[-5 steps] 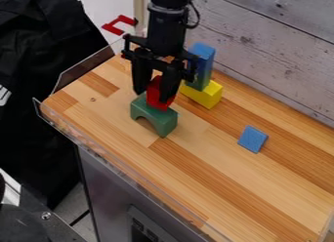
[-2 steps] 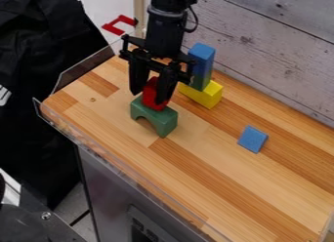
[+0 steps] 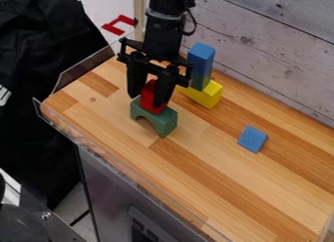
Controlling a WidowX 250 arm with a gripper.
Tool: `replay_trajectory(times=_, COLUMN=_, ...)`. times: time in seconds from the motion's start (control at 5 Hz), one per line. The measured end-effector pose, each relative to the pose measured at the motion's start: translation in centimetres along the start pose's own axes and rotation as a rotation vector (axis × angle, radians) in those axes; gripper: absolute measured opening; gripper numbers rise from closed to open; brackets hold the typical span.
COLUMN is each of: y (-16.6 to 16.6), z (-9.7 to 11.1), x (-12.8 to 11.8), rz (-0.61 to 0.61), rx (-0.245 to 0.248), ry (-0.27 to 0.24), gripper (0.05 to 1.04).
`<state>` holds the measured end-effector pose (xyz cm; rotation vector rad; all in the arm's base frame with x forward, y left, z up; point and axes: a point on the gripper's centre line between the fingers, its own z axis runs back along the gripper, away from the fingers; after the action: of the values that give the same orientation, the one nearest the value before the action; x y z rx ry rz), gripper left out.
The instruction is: Move red cube from the top of another cube and place it on the arch
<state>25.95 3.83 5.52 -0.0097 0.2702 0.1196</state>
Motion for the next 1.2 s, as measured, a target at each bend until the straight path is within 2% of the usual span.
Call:
replay_trajectory(times=0.2, y=-0.1, z=0.0, x=0.0, rz=-0.005, rx=-0.009, ry=0.000, gripper=0.525)
replay_trajectory(times=0.4, y=-0.2, z=0.0, x=0.0, rz=-0.005, rx=-0.013, ry=-0.002, gripper=0.569)
replay_trajectory(times=0.6, y=-0.1, z=0.0, x=-0.2, rz=0.004, rx=-0.025, ry=0.009, gripper=0.891)
replay_trajectory(times=0.8, y=-0.3, z=-0.2, x=-0.1, rz=0.024, rx=-0.046, ry=-0.001, gripper=1.003)
replay_trajectory(times=1.0, y=-0.2, z=2.4, x=-0.3, rz=0.067, rx=-0.080, ry=-0.103, gripper=0.999)
replay_trajectory(times=1.2, y=0.1, z=6.5, x=-0.5, rz=0.099, rx=-0.061, ry=-0.239, gripper=0.999)
